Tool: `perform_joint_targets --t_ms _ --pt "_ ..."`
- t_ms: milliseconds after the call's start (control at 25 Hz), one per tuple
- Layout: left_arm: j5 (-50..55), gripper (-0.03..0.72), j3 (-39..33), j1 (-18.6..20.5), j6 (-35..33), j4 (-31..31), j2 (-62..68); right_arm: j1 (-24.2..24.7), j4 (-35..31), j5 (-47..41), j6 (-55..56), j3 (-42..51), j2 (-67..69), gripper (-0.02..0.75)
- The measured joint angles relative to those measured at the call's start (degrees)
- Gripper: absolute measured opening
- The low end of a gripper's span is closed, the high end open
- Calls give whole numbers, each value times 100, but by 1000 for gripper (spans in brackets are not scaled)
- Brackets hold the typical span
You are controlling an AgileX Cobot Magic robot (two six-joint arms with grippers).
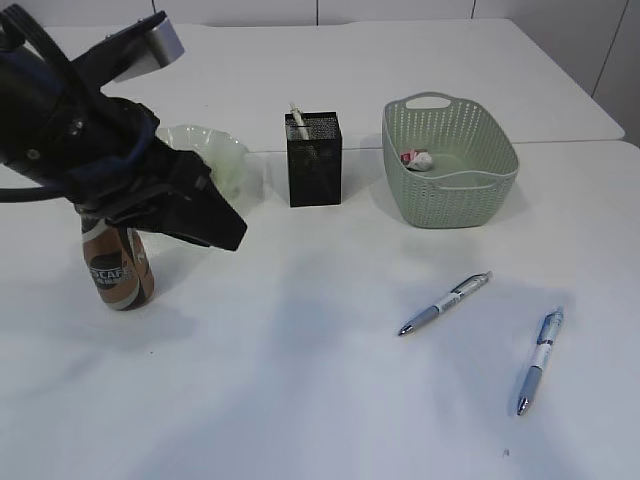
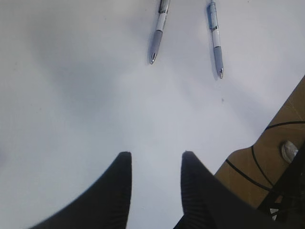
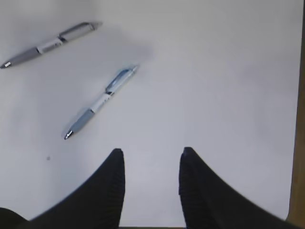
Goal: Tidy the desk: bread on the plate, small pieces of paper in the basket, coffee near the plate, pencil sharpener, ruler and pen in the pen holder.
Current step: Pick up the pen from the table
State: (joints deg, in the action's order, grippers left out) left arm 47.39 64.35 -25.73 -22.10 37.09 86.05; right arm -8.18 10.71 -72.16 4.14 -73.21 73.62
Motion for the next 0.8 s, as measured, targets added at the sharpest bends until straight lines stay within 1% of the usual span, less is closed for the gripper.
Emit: perform_joint_targets --t_ms 40,160,240,320,360,400,480,520,560,640,680,720,800 --pt "-17 243 0 0 -14 0 0 0 -37 12 -11 458 0 317" --pt "-43 243 0 0 -90 4 0 12 -67 78 -11 616 0 317" --pt "-43 243 0 0 -130 4 0 115 -89 99 -11 631 0 317" --pt "-43 243 0 0 -152 4 0 359 -103 137 -11 631 0 317" --pt "-43 243 0 0 -165 4 0 558 -103 137 -11 631 0 317" --pt "-43 243 0 0 -165 4 4 635 -103 137 -11 631 0 317" --pt "-43 243 0 0 -177 4 17 981 -103 137 -11 631 0 317" --pt "-47 243 0 0 -188 4 27 981 -103 137 -11 631 0 317" --pt "-47 243 0 0 -204 4 26 1222 -80 137 -11 631 0 317" --pt "-47 243 0 0 -255 4 68 1422 -27 137 55 631 0 317" --pt "-56 243 0 0 -274 4 80 1422 -27 137 55 631 0 317" --pt "-56 243 0 0 -287 4 107 1666 -17 137 120 631 0 317" --pt "-56 243 0 0 -316 4 107 1832 19 137 185 631 0 317"
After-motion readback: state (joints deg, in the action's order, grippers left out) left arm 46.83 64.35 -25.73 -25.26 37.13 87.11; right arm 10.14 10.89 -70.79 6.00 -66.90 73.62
